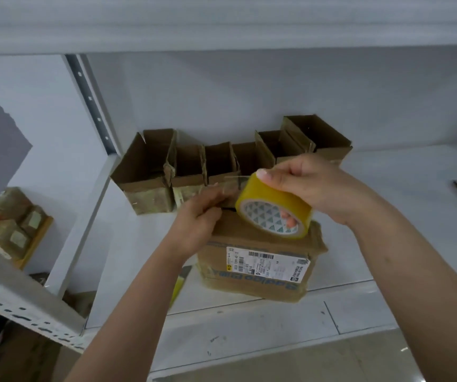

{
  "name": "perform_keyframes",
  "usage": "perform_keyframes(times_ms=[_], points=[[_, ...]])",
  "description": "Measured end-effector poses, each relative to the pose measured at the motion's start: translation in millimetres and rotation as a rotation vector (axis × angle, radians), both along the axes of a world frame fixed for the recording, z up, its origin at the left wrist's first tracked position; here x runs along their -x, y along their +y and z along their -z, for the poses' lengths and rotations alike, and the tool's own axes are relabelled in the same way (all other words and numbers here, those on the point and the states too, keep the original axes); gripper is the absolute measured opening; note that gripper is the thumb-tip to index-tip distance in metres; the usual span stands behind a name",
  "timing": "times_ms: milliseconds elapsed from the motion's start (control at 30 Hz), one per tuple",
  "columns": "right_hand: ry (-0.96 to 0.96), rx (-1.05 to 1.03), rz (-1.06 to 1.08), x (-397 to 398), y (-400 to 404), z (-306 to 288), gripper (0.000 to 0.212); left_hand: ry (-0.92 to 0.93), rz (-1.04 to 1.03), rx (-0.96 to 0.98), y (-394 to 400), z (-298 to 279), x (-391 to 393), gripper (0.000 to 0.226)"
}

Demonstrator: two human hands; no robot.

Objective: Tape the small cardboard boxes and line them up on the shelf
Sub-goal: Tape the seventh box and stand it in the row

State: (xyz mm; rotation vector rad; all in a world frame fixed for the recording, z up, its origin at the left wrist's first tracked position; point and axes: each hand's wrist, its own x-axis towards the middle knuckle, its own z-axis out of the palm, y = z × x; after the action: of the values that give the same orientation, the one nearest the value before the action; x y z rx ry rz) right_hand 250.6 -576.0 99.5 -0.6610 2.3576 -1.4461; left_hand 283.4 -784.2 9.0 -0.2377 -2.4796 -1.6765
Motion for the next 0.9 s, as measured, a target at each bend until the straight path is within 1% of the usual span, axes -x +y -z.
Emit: perform_keyframes(times_ms=[33, 133, 200, 267, 333, 367, 400, 433, 467, 500, 533, 567, 633, 667, 700, 767, 833, 900], points=[[-0.009, -0.008, 0.011, 1, -5, 1, 0.059, -0.011, 0.037, -0.050, -2, -1, -3, 0.048], [-0.003, -0.022, 0.029, 4, -11, 2, 0.064, 0.049, 0.129, -0.002, -6, 1, -11, 0.052], [0.000, -0.062, 0.020, 5, -14, 1, 0.067, 0.090, 0.169, -0.033, -5, 0, -15, 0.056], [0.013, -0.120, -0.010, 7, -20, -2, 0.071, 0.079, 0.149, -0.128, 2, -4, -16, 0.058], [0.038, -0.184, -0.040, 9, -27, -3, 0.075, 0.040, 0.061, -0.257, 10, -8, -13, 0.069], [0.051, -0.212, -0.044, 10, -30, -4, 0.075, 0.016, 0.008, -0.303, 12, -9, -11, 0.069], [0.059, -0.235, -0.044, 11, -32, -4, 0.074, -0.006, -0.042, -0.339, 15, -9, -9, 0.063], [0.053, -0.242, -0.050, 12, -33, -4, 0.074, -0.020, -0.085, -0.364, 15, -9, -7, 0.051], [0.030, -0.228, -0.065, 14, -31, -3, 0.074, -0.034, -0.120, -0.383, 15, -9, -6, 0.041], [-0.009, -0.196, -0.082, 16, -27, -2, 0.073, -0.041, -0.154, -0.401, 14, -8, -4, 0.037], [-0.054, -0.152, -0.095, 17, -22, -1, 0.068, -0.049, -0.178, -0.424, 13, -8, -3, 0.036], [-0.095, -0.095, -0.101, 19, -17, 1, 0.058, -0.054, -0.198, -0.441, 11, -6, -3, 0.036], [-0.160, 0.031, -0.128, 22, -8, 4, 0.031, -0.056, -0.229, -0.462, 10, -4, -2, 0.037], [-0.175, 0.062, -0.142, 23, -7, 5, 0.024, -0.059, -0.238, -0.470, 9, -3, -2, 0.039], [-0.176, 0.061, -0.148, 25, -6, 5, 0.023, -0.062, -0.242, -0.481, 8, -3, -2, 0.042], [-0.143, 0.004, -0.127, 27, -7, 1, 0.032, -0.065, -0.256, -0.523, 5, 0, -1, 0.042], [-0.083, -0.071, -0.054, 27, -10, -7, 0.047, -0.063, -0.299, -0.551, 2, 4, 1, 0.039], [-0.006, -0.142, 0.010, 28, -12, -10, 0.055, -0.042, -0.331, -0.587, 3, 8, 3, 0.040]])
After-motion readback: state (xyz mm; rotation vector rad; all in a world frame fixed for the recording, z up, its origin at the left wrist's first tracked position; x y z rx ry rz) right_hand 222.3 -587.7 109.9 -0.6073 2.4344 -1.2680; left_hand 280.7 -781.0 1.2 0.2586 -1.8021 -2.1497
